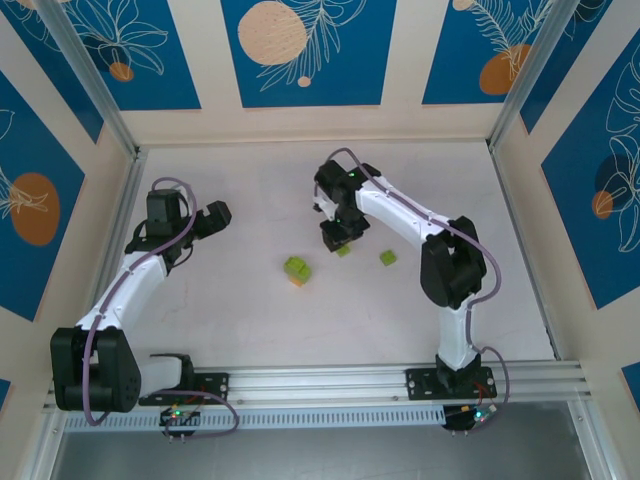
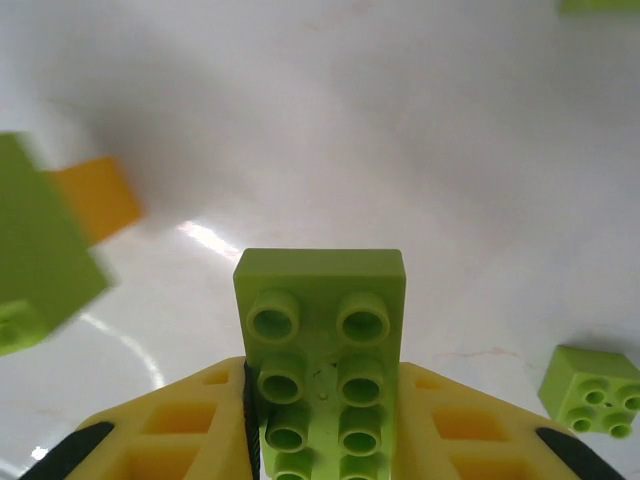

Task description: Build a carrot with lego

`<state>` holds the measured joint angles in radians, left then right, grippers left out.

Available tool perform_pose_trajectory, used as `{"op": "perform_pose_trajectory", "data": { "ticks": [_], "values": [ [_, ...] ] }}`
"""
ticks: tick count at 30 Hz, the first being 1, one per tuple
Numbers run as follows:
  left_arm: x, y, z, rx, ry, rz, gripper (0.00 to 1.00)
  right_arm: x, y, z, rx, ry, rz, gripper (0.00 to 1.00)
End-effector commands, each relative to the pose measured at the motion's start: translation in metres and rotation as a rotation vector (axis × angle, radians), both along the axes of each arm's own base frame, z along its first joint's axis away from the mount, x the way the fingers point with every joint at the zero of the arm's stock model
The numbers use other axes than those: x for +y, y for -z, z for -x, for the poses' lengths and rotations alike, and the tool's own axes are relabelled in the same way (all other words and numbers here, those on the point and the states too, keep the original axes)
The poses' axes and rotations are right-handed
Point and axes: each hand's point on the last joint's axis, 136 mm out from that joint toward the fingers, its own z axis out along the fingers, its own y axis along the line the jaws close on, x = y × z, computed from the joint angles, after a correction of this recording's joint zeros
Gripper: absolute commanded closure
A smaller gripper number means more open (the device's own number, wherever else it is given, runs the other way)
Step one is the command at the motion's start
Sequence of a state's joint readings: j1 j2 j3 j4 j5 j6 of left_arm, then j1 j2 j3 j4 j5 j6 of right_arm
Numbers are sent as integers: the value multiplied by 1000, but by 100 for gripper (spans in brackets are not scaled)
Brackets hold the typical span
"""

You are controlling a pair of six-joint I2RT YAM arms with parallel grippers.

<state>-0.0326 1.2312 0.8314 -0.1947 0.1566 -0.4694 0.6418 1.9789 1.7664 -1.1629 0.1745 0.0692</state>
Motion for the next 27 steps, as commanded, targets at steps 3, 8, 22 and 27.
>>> {"op": "perform_pose_trajectory", "data": {
  "ticks": [3,8,22,27],
  "values": [
    [2,-11,-3,-37,2,1,3,30,-32,33,56,-132,-3,68],
    [2,-13,-2,-40,3,2,3,58,-39,39,56,-194,1,68],
    [3,-16,-1,-47,1,-4,3,91,-20,48,95,-311,41,68],
    [3,-15,-1,-44,-1,-6,3,88,-17,48,104,-317,63,68]
  ]
}}
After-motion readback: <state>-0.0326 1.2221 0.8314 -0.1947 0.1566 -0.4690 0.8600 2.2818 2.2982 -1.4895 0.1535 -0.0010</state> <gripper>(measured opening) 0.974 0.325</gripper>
